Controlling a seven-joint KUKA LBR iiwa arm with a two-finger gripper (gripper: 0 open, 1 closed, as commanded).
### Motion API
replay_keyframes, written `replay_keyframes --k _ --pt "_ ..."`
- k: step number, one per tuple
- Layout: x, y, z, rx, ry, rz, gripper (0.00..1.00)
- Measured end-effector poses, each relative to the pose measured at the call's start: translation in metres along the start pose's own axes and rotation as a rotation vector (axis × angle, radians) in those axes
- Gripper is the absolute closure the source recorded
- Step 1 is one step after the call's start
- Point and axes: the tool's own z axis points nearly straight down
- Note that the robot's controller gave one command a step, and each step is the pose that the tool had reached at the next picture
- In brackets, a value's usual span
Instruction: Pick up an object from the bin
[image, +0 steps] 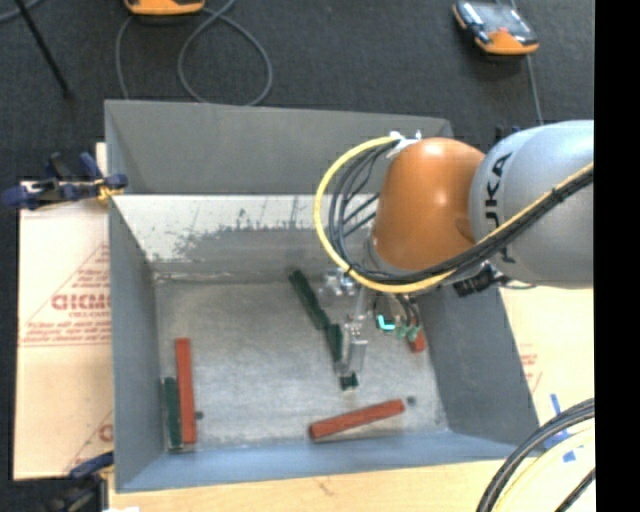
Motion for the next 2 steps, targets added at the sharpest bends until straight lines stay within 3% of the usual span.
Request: replay_keyframes --k 1,2 --pt "0.036 -0.049 0.108 0.0 -0.01 -0.034 0.0" --pt "0.073 -0.094 0.105 0.002 -0.018 -0.053 0.0"
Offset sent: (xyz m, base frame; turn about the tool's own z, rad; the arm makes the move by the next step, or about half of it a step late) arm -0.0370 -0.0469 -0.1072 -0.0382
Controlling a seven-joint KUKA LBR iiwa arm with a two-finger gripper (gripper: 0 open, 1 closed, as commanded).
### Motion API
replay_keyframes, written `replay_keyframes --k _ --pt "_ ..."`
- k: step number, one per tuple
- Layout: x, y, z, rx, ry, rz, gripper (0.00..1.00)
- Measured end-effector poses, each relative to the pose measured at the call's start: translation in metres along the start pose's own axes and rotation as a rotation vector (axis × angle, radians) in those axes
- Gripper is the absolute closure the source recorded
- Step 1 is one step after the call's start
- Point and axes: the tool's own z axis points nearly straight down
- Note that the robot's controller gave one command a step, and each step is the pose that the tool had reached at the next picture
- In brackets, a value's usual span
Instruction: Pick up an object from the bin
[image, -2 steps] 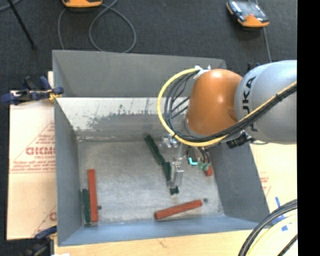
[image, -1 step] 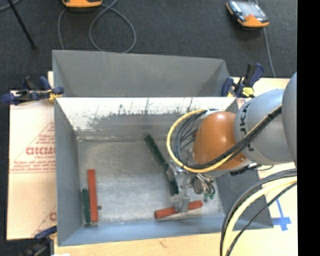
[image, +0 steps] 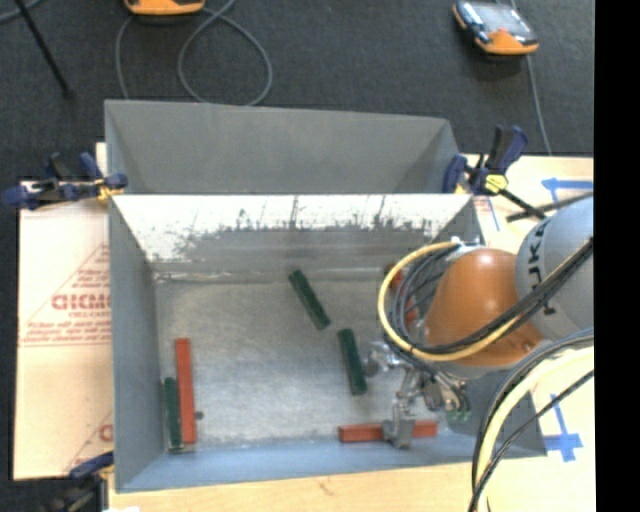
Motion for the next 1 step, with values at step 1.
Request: replay_keyframes --k 1 --pt "-0.0443 -0.0096 0.0024 -0.004 0.009 -0.444 0.0"
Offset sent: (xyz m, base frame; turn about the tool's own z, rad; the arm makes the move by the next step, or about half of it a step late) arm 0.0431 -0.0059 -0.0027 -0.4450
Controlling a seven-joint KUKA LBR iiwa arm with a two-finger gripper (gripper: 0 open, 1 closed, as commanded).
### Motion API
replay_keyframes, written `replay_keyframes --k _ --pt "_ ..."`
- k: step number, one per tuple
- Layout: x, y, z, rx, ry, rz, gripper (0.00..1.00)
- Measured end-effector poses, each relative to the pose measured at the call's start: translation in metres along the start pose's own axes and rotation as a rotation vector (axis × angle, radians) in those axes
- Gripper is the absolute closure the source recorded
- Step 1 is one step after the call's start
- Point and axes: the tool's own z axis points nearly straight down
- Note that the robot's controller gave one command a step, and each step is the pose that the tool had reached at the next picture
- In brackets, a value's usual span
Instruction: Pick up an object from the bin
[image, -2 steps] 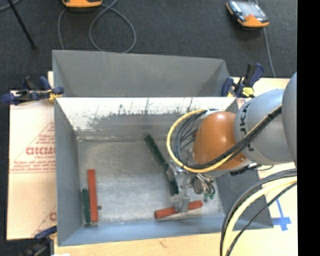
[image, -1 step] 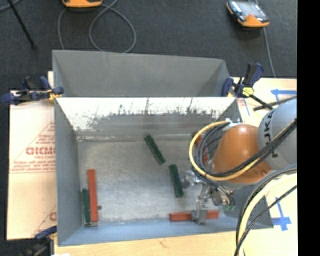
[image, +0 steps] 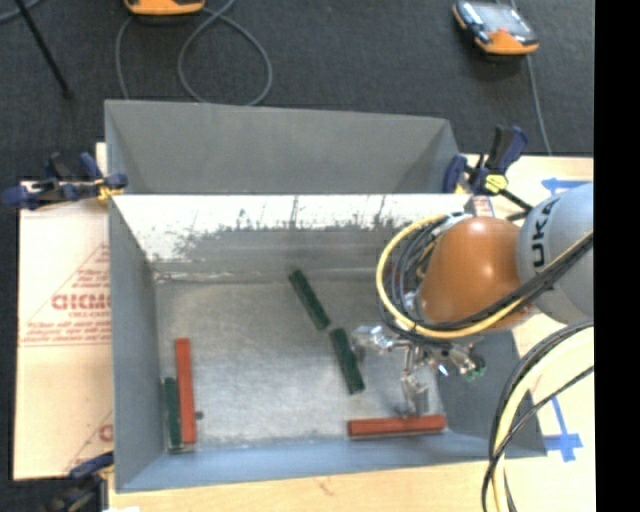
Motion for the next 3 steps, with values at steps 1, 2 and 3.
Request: replay_keyframes --k 1,2,3 --pt "-0.076 -0.098 -0.116 0.008 -0.008 -0.185 0.0" --pt "-0.091 -0.09 -0.004 0.002 -0.002 -0.413 0.0" --pt "-0.074 -0.114 -0.045 -0.001 -0.004 -0.805 0.0"
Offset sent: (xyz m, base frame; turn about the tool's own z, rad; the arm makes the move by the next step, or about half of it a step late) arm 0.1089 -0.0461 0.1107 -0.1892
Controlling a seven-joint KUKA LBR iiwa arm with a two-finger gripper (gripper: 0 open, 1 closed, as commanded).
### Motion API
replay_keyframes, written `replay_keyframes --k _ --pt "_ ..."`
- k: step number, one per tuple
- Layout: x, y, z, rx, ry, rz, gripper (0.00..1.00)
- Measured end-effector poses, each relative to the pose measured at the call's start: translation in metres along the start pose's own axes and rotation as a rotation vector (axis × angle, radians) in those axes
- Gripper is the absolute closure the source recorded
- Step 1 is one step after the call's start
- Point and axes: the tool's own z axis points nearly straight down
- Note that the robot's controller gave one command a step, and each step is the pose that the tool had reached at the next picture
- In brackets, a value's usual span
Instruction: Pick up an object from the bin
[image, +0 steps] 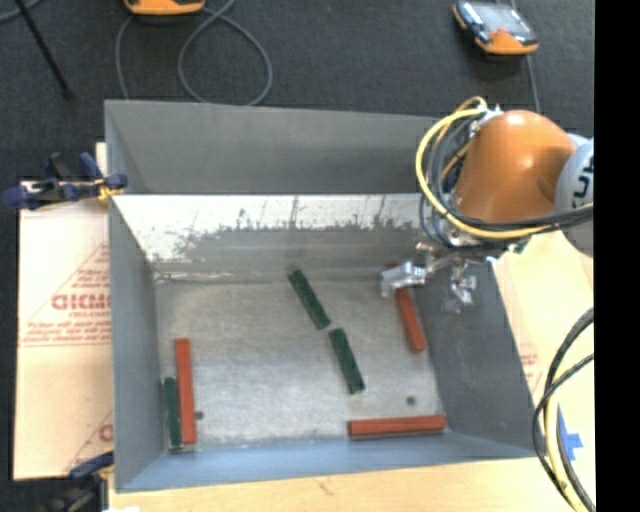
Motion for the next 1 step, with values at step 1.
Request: replay_keyframes --k 1 --pt "-0.0216 -0.0074 0.0414 0.002 -0.013 -0.082 0.0"
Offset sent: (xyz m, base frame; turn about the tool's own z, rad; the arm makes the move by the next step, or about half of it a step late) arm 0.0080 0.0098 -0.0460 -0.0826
